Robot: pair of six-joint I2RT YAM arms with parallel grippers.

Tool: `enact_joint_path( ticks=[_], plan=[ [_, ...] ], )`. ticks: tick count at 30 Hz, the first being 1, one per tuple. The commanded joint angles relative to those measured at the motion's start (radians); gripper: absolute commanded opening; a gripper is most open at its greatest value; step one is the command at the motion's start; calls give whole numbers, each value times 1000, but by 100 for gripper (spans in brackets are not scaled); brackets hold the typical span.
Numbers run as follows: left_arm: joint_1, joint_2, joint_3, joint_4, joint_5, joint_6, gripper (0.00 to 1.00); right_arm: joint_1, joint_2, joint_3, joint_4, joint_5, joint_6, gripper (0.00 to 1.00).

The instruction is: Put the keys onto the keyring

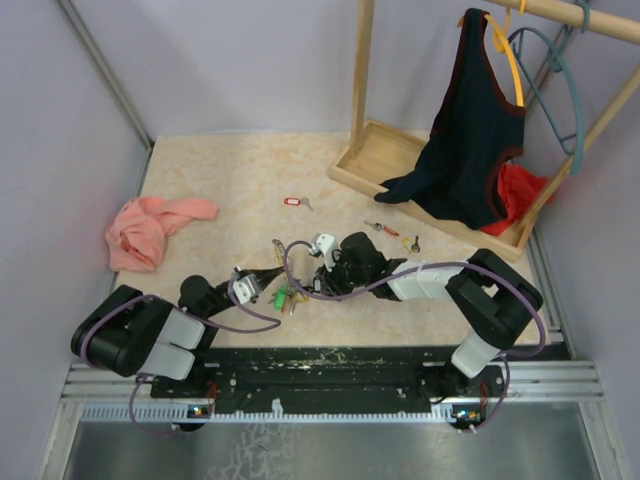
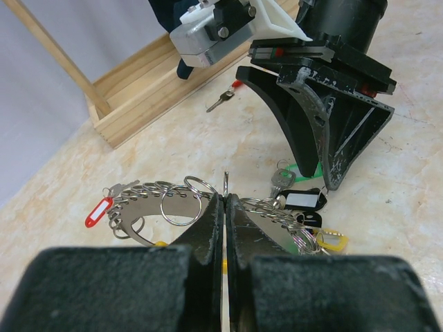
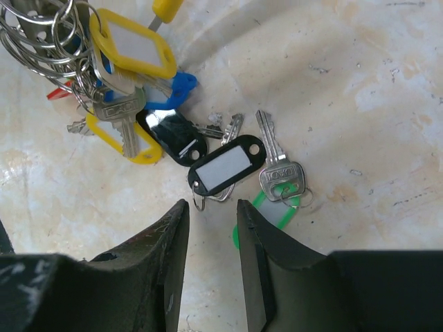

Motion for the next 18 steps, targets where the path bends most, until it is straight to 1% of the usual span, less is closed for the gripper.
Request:
enact_joint_path(
  ticks=[1,6,18],
  plan=[
    [4,7,-17,231,-5,6,0,11,23,21,113,-20,-10,33],
    [5,13,-15,232,-4,4,0,10,34,6,132,-35,-6,30],
    [5,20,-12,236,4,-6,0,25,12,-61,176,-20,-5,30]
  ],
)
